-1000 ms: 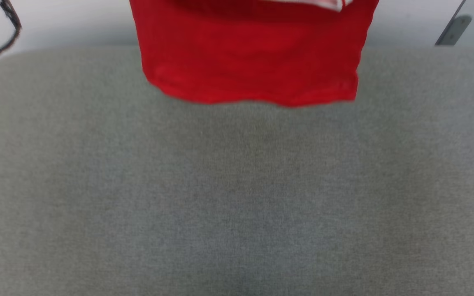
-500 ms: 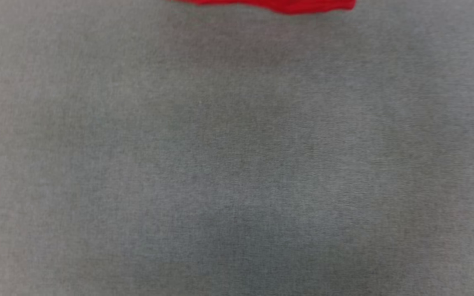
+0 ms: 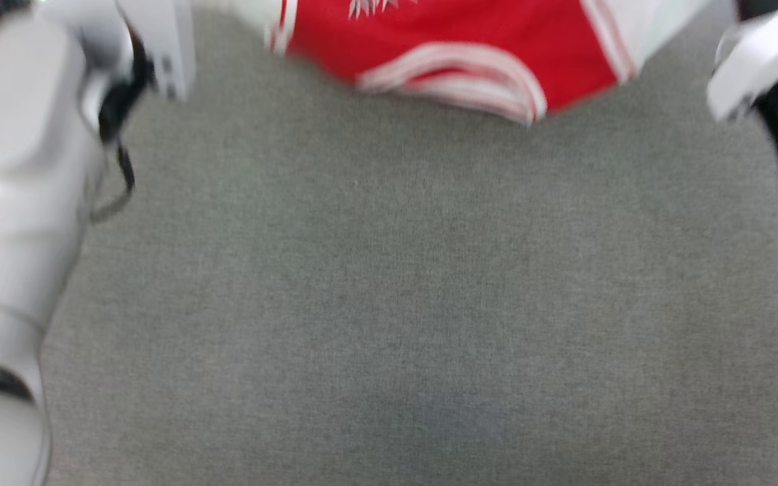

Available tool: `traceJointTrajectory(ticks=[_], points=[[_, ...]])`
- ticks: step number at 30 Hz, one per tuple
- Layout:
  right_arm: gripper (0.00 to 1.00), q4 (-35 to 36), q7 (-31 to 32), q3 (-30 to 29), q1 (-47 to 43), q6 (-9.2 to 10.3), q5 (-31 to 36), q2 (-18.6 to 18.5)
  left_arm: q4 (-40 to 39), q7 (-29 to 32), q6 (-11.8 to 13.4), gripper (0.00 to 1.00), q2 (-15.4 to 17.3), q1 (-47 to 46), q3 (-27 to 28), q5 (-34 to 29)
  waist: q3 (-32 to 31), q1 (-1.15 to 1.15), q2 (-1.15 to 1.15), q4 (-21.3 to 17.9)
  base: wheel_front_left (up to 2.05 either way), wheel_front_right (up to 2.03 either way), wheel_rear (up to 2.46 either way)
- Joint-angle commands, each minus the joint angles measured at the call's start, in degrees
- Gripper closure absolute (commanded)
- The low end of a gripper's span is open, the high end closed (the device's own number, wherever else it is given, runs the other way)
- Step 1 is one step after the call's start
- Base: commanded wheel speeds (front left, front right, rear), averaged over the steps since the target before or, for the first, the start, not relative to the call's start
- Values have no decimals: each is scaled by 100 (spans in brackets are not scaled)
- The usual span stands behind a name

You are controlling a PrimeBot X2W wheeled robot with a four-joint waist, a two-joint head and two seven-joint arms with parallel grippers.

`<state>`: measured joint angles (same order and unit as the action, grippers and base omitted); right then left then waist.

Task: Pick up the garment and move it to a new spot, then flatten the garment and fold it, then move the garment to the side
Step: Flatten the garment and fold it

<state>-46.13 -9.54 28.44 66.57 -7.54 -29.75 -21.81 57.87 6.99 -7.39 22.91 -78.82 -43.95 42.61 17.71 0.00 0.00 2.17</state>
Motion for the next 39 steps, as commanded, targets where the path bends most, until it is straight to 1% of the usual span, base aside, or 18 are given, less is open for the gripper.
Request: traceJointTrajectory(ticks=[1, 5, 8, 9, 12, 15, 19, 21, 24, 27, 31, 33, 35, 36, 39], points=[[100, 63, 202, 94, -257, 10, -237, -58, -85, 133, -8, 100, 70, 290, -70, 122, -279, 0, 0, -4, 0, 0, 0], [100, 333, 889, 177, -913, 10, -981, -198, -465, 652, -8, 100, 344, 1116, -350, 480, -603, 0, 0, -43, 0, 0, 0], [100, 629, 1407, 258, -1509, 9, -1418, -353, -802, 972, -9, 100, 577, 1770, -489, 714, -816, 0, 0, -76, 0, 0, 0], [100, 629, 1407, 258, -1509, 9, -1418, -353, -802, 972, -9, 100, 577, 1770, -489, 714, -816, 0, 0, -76, 0, 0, 0], [100, 1013, 1871, 285, -2109, 9, -1756, -533, -1206, 1219, -4, 100, 860, 2444, -526, 957, -977, 0, 0, -126, 0, 0, 0], [100, 1307, 2330, 161, -2733, 9, -2062, -660, -1748, 1460, 157, 100, 1150, 3107, -521, 1195, -1089, 0, 0, -156, 0, 0, 0], [100, 1697, 2970, -94, -3474, 9, -2330, -829, -2702, 1806, 582, 100, 1684, 3931, -445, 1518, -1169, 0, 0, -188, 0, 0, 0], [100, 1851, 3295, -218, -3812, 10, -2323, -972, -3255, 1914, 823, 100, 1961, 4280, -360, 1712, -1182, 0, 0, -196, 0, 0, 0], [100, 2168, 3760, -517, -4300, 9, -2411, -1080, -4111, 2058, 1205, 100, 2456, 4778, -249, 1910, -1179, 0, 0, -207, 0, 0, 0], [100, 2593, 4287, -841, -4787, 9, -2419, -1211, -4929, 2180, 1598, 100, 2888, 5222, -132, 2123, -1147, 0, 0, -216, 0, 0, 0], [100, 3290, 5023, -1315, -5494, 9, -2364, -1310, -5835, 2241, 2151, 100, 3377, 5752, 30, 2416, -1047, 0, 0, -223, 0, 0, 0], [100, 3653, 5381, -1614, -5874, 9, -2293, -1289, -6226, 2177, 2404, 100, 3565, 6017, 113, 2519, -976, 0, 0, -232, 0, 0, 0], [100, 3988, 5697, -1951, -6248, 10, -2239, -1160, -6531, 2061, 2630, 100, 3730, 6259, 190, 2603, -902, 0, 0, -227, 0, 0, 0], [100, 4160, 5837, -2130, -6441, 9, -2175, -1077, -6648, 2000, 2722, 100, 3815, 6375, 201, 2595, -860, 0, 0, -218, 0, 0, 0], [100, 4607, 6120, -2576, -6851, 9, -1928, -752, -6836, 1793, 2909, 100, 3909, 6644, 238, 2627, -731, 0, 0, -195, 0, 0, 0]])
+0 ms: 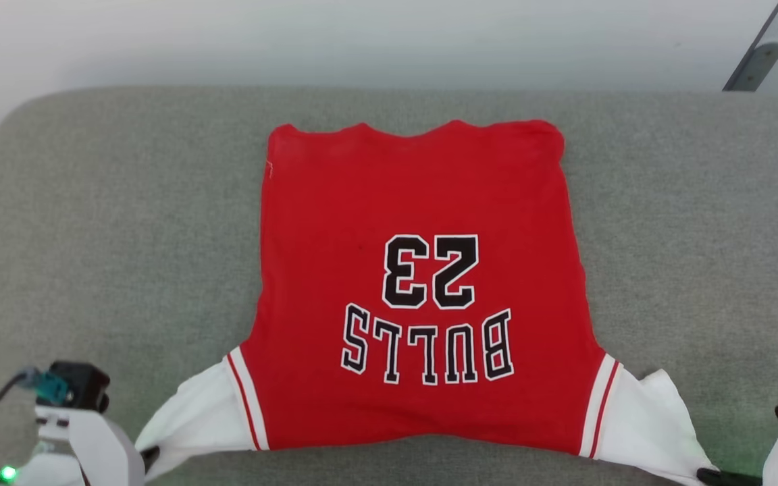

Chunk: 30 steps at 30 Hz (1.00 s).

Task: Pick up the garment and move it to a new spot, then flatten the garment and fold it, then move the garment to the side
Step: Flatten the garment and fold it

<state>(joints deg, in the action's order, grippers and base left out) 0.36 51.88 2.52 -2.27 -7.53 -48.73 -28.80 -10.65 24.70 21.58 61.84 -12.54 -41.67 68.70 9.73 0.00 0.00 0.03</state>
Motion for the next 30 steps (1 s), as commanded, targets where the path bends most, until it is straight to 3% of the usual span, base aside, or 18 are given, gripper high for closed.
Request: traceJointTrajectory(ticks=[1, 6, 9, 10, 11, 12, 17, 23, 27, 30], points=[[100, 69, 21, -99, -63, 8, 135, 61, -9, -54, 29, 100, 24, 84, 6, -5, 111, 0, 0, 27, 0, 0, 0], [100, 232, -88, -371, -95, 8, 909, 666, 73, -348, -52, 100, -201, 195, -49, -98, 268, 0, 0, 75, 0, 0, 0], [100, 88, -334, -292, 95, 9, 1368, 834, 197, -452, -147, 100, -362, 87, -102, -216, 319, 0, 0, 99, 0, 0, 0], [84, -9, -405, -280, 134, 9, 1508, 894, 226, -500, -182, 100, -429, 40, -113, -253, 327, 0, 0, 108, 0, 0, 0], [15, -78, -452, -233, 193, 9, 1599, 921, 267, -538, -206, 100, -501, 8, -114, -256, 334, 0, 0, 119, 0, 0, 0], [0, -163, -452, -182, 245, 9, 1637, 961, 299, -566, -250, 100, -556, -12, -135, -287, 336, 0, 0, 128, 0, 0, 0], [0, -106, -246, -234, 402, 15, 1678, 923, 409, -680, -327, 100, -714, -89, -191, -398, 325, 0, 0, 169, 0, 0, 0], [0, 889, -22, -628, 648, 8, 1501, 906, 382, -826, -384, 100, -822, -138, -204, -503, 353, 0, 0, 255, 0, 0, 0], [0, 1312, -288, -722, 1146, 8, 1727, 970, 330, -855, -410, 100, -892, -242, -233, -589, 451, 0, 0, 363, 0, 0, 0], [0, 1189, -762, -532, 1776, 9, 2005, 943, 302, -852, -461, 100, -966, -351, -266, -662, 569, 0, 0, 473, 0, 0, 0]])
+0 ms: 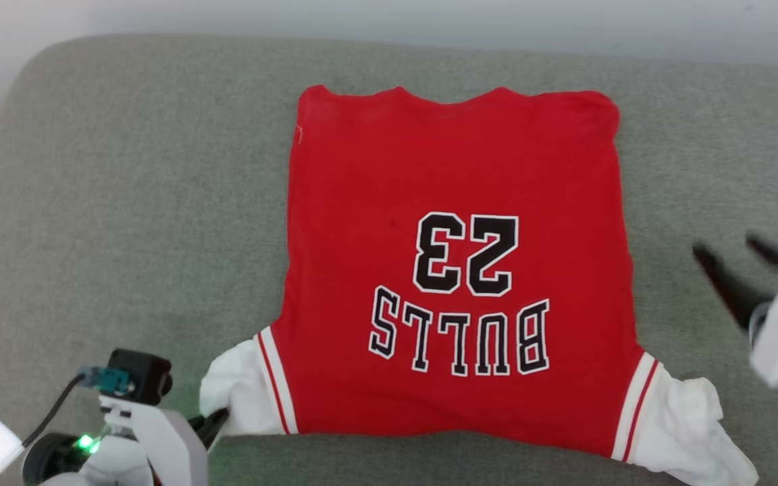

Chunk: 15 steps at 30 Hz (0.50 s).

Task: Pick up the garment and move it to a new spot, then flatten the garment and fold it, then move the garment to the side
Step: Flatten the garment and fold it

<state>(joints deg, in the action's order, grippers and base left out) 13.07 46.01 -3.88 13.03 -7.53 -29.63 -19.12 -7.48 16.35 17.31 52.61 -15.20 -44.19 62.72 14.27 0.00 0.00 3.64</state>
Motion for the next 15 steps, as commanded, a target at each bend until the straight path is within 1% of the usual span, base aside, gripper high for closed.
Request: traceJointTrajectory(ticks=[1, 6, 10, 15], points=[[0, -219, -355, 162, 476, 8, 147, 8, -18, -26, -64, 100, -70, -134, -17, -88, 163, 0, 0, 151, 0, 0, 0], [0, -1415, -1147, 429, 1756, 8, 451, 31, 13, -32, -187, 100, -242, -392, -64, -210, 431, 0, 0, 386, 0, 0, 0], [0, -2687, -1561, 561, 2733, 9, 611, -26, 85, -22, -340, 100, -419, -635, -115, -315, 670, 0, 0, 613, 0, 0, 0], [0, -4229, -1466, 597, 3772, 9, 850, -86, 240, -18, -539, 100, -670, -935, -193, -418, 916, 0, 0, 889, 0, 0, 0]])
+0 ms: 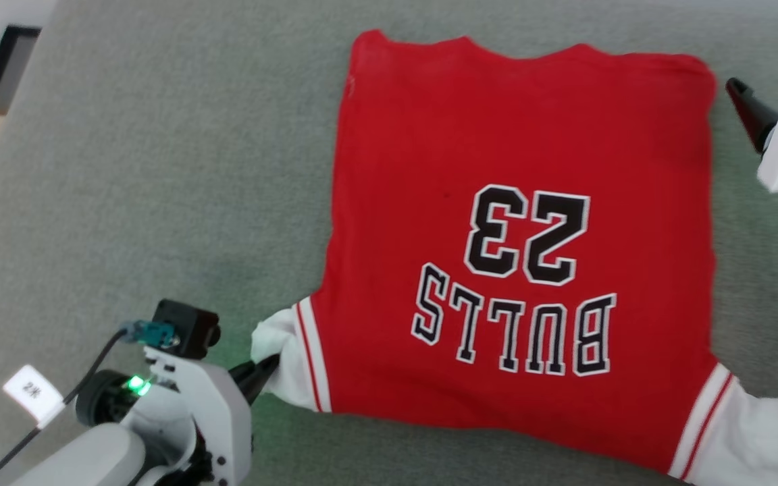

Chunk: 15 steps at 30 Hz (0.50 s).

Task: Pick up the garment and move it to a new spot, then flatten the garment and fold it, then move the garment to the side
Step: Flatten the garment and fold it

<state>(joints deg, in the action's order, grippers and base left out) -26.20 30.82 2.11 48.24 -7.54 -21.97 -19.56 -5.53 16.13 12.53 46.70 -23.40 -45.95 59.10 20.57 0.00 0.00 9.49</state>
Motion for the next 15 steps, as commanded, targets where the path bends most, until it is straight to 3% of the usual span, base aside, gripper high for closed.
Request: traceJointTrajectory(ticks=[1, 15], points=[[0, -573, 116, -14, 426, 10, 109, -35, 76, -1, -99, 100, -122, -162, -33, -80, 333, 0, 0, 359, 0, 0, 0], [0, -3278, 1148, -877, 1745, 10, 931, 15, 639, -74, -548, 100, -672, -583, -231, -159, 643, 0, 0, 908, 0, 0, 0]])
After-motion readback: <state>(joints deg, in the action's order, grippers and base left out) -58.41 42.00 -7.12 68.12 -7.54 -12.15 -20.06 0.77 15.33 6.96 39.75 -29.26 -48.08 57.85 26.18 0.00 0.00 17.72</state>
